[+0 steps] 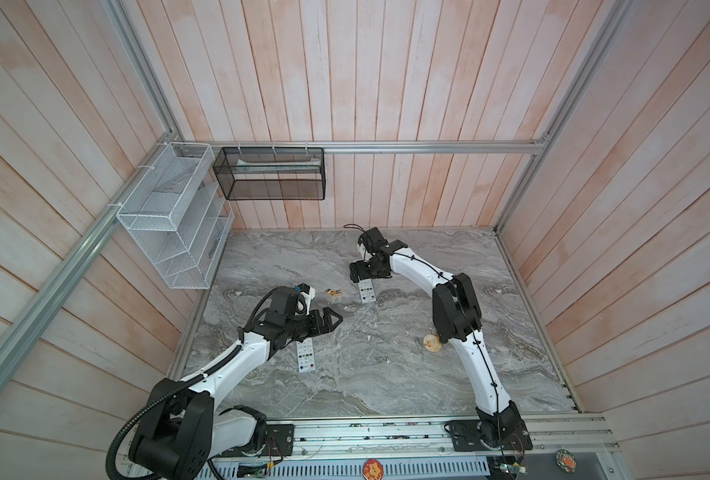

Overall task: Unload the batteries from the remote control
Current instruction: 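Grasp the white remote with the right gripper and lift it upright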

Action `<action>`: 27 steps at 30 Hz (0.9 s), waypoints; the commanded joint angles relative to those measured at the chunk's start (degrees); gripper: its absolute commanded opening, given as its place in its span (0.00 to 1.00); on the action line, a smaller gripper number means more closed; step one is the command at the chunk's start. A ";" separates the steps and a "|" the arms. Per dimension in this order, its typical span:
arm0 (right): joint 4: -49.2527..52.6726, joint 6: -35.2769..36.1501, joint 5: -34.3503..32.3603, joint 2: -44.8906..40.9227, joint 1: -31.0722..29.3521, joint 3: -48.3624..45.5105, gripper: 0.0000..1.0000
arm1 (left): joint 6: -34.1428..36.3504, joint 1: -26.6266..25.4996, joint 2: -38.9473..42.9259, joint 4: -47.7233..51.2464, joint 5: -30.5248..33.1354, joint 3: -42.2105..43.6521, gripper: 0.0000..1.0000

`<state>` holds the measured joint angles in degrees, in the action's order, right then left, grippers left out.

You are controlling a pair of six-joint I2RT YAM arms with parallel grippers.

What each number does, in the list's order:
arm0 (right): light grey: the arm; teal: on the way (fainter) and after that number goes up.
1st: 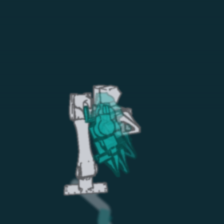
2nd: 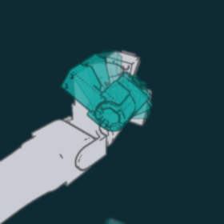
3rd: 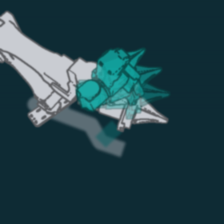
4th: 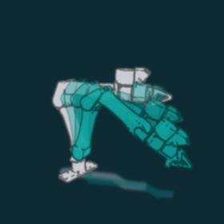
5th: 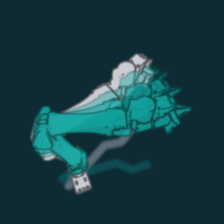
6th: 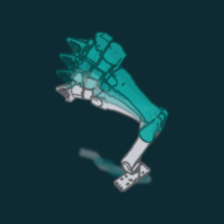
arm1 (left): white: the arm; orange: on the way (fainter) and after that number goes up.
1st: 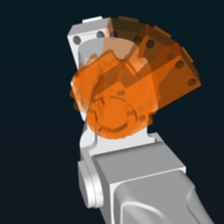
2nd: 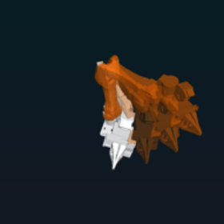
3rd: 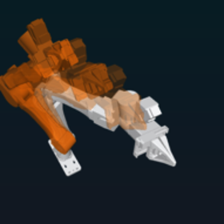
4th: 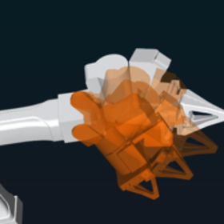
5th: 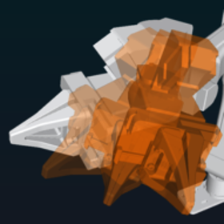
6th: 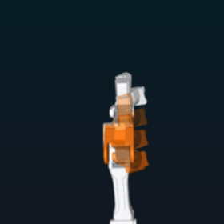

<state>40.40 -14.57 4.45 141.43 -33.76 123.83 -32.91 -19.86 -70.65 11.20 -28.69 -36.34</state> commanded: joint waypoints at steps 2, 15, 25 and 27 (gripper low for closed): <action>4.25 0.51 -3.72 2.91 -0.66 3.89 0.89 | 1.26 0.77 2.37 1.32 -0.23 1.59 1.00; 8.39 1.30 -6.52 7.13 -1.86 10.00 0.56 | -0.29 1.93 7.34 1.63 -0.32 4.78 1.00; -5.45 -1.42 1.30 -9.91 -0.79 -7.98 0.49 | -1.37 1.93 8.51 0.62 -0.67 5.16 1.00; -12.24 -4.27 6.74 -16.45 0.77 -16.25 0.47 | -1.81 1.92 8.34 -0.27 -0.97 5.14 1.00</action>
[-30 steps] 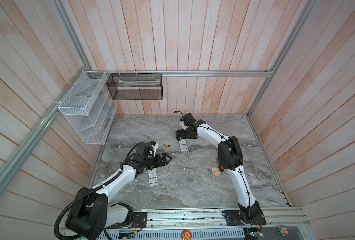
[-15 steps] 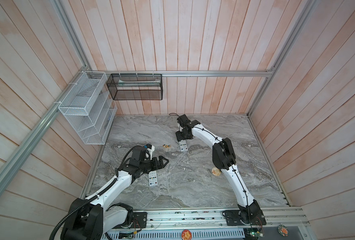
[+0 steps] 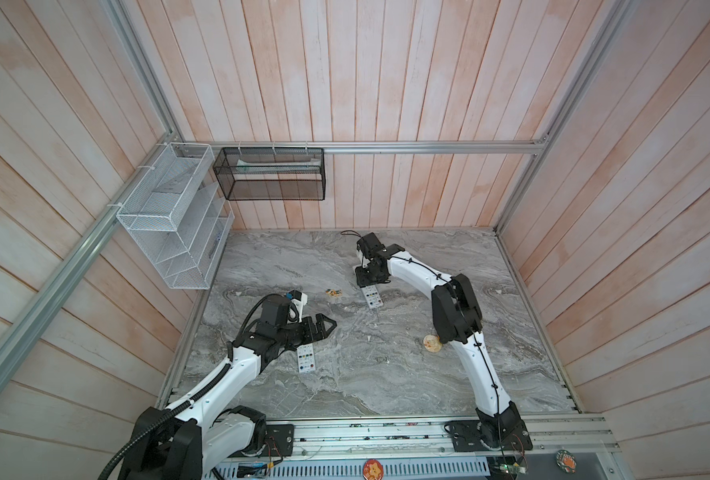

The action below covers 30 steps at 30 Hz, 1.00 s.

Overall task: Unload the batteries from the remote control
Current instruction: 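Grasp the white remote with the right gripper and lift it upright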

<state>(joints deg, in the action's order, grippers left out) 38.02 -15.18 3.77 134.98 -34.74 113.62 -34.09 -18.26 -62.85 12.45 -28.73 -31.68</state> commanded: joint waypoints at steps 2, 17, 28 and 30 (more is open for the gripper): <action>-17.23 -7.25 14.73 -16.49 4.30 -14.52 0.46 | -1.38 0.33 0.38 -3.45 -1.91 0.95 1.00; -69.73 -37.39 55.28 -50.00 10.66 -63.19 0.44 | -19.57 -7.16 -7.87 -47.77 -25.07 0.03 1.00; -76.29 -43.85 53.83 -57.88 8.12 -67.74 0.44 | -20.25 -17.24 -12.99 -50.78 -19.83 -6.36 1.00; -77.44 -44.76 53.51 -58.16 7.80 -67.98 0.44 | -20.05 -18.15 -13.38 -50.87 -18.45 -6.57 1.00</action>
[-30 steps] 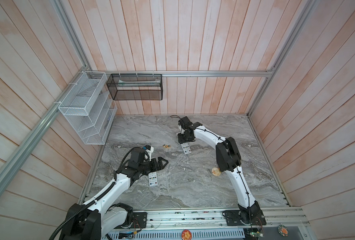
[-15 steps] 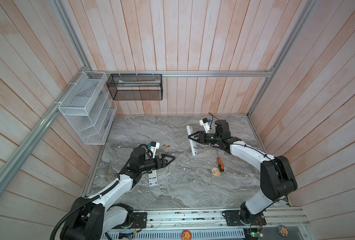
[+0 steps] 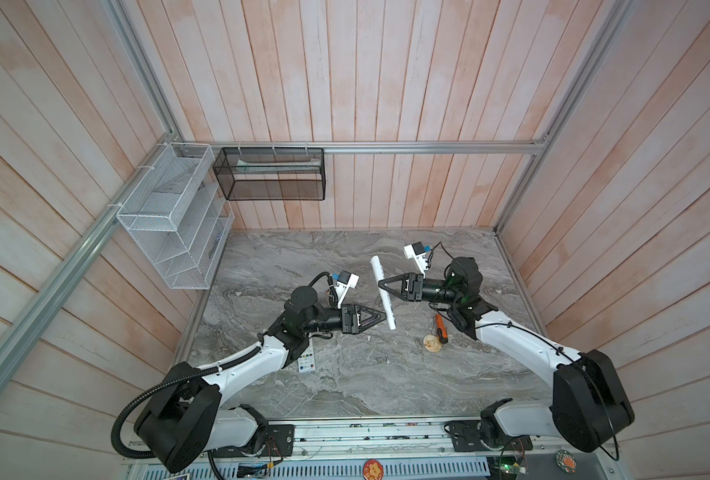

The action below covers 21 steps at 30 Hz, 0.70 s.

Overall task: Unload the batteries from the remote control
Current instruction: 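Grasp the white remote with the right gripper and lift it upright, then pass the remote to the left gripper while the right gripper releases it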

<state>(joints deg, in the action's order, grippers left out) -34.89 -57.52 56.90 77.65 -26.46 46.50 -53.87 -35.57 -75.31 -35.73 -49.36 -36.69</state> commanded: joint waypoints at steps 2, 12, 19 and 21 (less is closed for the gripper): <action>-7.44 -4.32 -0.23 -0.79 -0.91 -1.67 0.44 | -0.89 -1.55 -1.51 -4.22 3.21 -1.46 1.00; -17.66 -10.25 -2.58 -0.38 -2.47 -5.40 0.41 | -1.62 -3.84 -2.77 -9.47 7.54 -2.46 0.99; -15.64 -8.61 -4.14 -1.70 -2.54 -5.97 0.41 | -1.77 -4.42 -3.54 -10.04 7.41 -2.70 0.63; -14.71 -7.95 -4.40 -1.97 -2.60 -6.07 0.41 | -1.27 -4.44 -3.13 -8.91 7.51 -2.60 0.48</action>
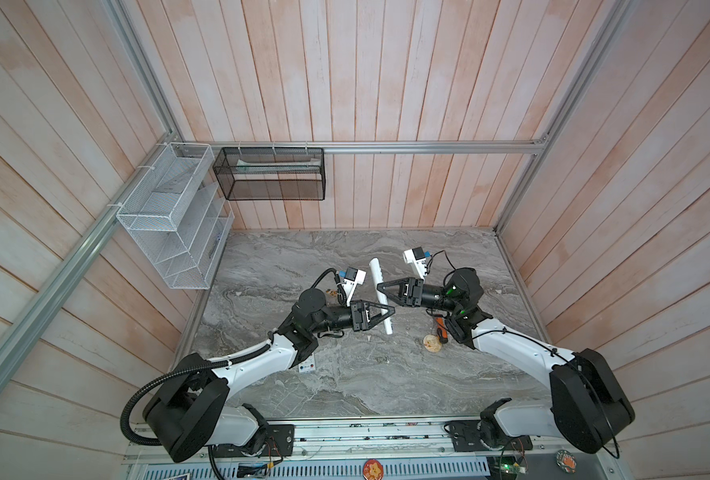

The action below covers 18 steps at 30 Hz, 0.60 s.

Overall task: Unload the batteries from the remote control
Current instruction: 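Pass the remote to the left gripper while the right gripper releases it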

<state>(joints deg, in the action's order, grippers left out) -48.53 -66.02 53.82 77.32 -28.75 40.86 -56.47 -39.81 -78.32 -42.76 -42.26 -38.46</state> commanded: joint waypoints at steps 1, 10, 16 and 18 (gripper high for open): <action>-0.74 0.75 -1.50 -1.73 -0.27 -0.51 0.42 | 1.72 -0.22 0.03 -1.06 0.44 -0.97 0.40; 6.42 5.03 -1.73 -3.35 0.12 0.74 0.68 | 10.19 -0.01 3.74 15.79 2.28 -3.98 0.29; 41.61 22.05 -9.23 -9.34 4.63 8.84 0.98 | 28.54 0.48 3.84 50.11 9.08 -14.98 0.29; 52.27 26.89 -10.15 -10.46 6.12 12.42 0.98 | 36.06 0.44 2.63 61.39 13.47 -19.52 0.29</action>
<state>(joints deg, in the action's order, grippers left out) -17.26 -49.67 47.55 69.14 -24.10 48.58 -35.00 -39.66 -75.61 -1.72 -35.16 -52.60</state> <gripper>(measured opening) 0.981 0.496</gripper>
